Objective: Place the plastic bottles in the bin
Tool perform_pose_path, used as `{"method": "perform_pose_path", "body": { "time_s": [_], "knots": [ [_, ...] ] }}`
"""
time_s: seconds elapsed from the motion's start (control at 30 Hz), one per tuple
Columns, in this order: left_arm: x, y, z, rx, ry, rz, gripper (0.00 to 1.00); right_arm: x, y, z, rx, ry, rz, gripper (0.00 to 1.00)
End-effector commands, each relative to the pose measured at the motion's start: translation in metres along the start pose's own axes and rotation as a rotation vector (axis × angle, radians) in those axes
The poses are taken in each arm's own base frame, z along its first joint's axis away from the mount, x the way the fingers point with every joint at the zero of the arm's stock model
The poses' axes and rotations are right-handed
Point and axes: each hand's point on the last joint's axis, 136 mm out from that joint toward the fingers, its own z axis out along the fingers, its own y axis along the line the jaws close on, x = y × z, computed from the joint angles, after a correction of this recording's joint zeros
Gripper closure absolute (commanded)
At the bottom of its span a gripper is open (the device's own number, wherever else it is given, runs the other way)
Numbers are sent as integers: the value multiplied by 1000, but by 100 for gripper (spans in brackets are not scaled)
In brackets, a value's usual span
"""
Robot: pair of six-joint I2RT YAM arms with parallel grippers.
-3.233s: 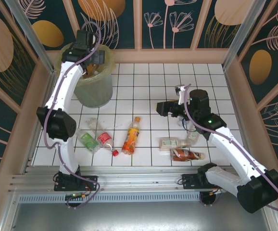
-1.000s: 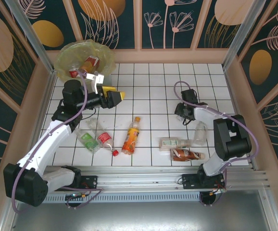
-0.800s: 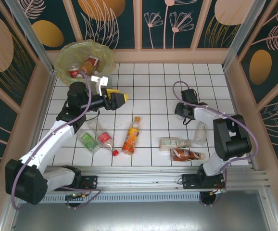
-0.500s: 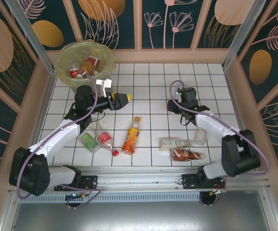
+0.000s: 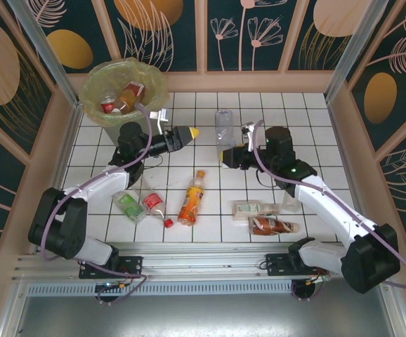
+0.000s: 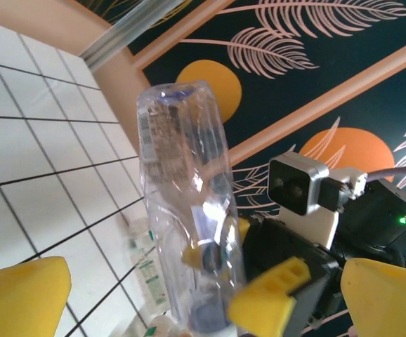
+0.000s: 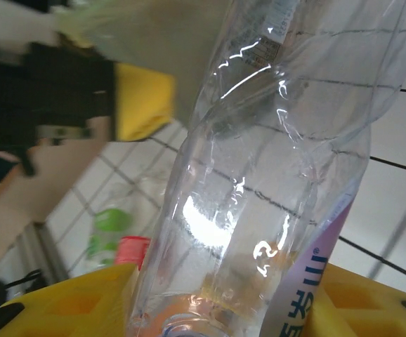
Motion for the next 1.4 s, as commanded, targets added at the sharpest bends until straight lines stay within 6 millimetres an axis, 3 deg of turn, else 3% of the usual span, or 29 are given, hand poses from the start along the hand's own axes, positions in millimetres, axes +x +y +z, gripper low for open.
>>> {"method": "perform_pose_path", "body": {
  "time_s": [0.0, 0.3, 0.7, 0.97, 1.17, 1.27, 1.37],
  "knots": [
    [-12, -40, 8, 135, 0, 49, 1, -20, 50, -11, -201, -34, -48, 50],
    [-12, -60, 15, 231, 20, 4, 4, -21, 80, -13, -324, -28, -68, 50],
    [-8, -55, 25, 196, 59, -64, 13, -15, 89, -10, -351, -16, -89, 50],
    [-9, -54, 25, 182, 56, -84, 40, -9, 83, -4, -331, 7, -79, 50],
    [-10, -56, 24, 177, 50, -74, 45, -9, 84, -3, -329, 10, -86, 49],
    [-17, -63, 25, 163, 38, -39, 47, -10, 85, -4, -327, 7, -88, 41],
    [-22, -62, 25, 120, 28, -2, 47, -11, 86, -7, -325, -3, -96, 21]
  ]
}}
